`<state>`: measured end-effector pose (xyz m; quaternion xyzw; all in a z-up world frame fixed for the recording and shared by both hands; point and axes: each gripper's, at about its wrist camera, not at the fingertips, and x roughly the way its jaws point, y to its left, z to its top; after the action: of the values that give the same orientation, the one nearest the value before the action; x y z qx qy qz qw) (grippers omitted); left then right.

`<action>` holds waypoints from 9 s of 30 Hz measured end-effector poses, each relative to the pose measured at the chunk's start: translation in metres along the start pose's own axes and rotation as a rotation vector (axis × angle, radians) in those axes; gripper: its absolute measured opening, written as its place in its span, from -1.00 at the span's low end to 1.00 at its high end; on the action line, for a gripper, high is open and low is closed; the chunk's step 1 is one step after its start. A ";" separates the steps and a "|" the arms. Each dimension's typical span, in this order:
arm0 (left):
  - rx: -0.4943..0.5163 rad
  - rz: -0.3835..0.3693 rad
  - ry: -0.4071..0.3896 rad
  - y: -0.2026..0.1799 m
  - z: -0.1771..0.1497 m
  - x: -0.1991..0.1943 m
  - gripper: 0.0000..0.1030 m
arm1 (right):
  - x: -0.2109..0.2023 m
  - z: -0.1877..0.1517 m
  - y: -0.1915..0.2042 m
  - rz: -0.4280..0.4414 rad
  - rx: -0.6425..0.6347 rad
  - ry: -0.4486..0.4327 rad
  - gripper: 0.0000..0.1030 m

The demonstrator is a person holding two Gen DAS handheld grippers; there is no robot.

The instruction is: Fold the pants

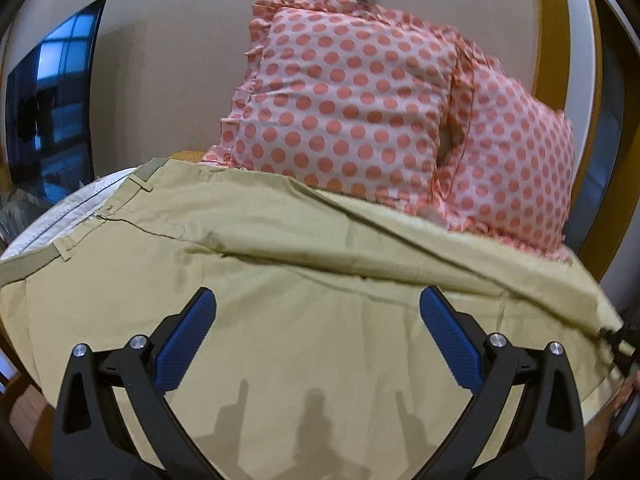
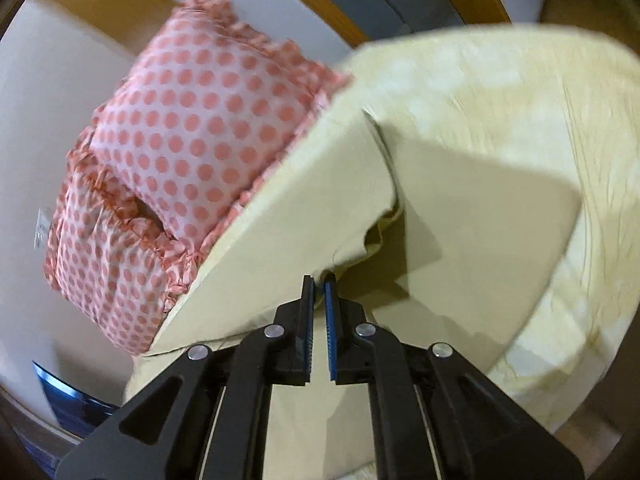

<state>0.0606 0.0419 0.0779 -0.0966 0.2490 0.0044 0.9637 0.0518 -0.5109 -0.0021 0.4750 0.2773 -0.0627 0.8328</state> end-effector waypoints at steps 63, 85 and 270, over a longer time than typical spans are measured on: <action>-0.371 0.079 0.165 0.179 0.012 -0.028 -0.85 | -0.084 0.023 -0.036 0.046 -0.021 -0.237 -0.97; -0.348 0.112 0.110 0.185 -0.047 -0.075 -0.34 | -0.108 0.010 -0.071 -0.181 0.003 -0.288 0.28; 0.273 -0.030 0.182 -0.027 -0.070 0.014 0.97 | 0.031 -0.245 0.168 -0.099 -1.001 0.069 0.97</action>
<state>0.0412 0.0018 0.0163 0.0317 0.3321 -0.0528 0.9412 0.0407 -0.2125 0.0122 0.0056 0.3229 0.0543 0.9448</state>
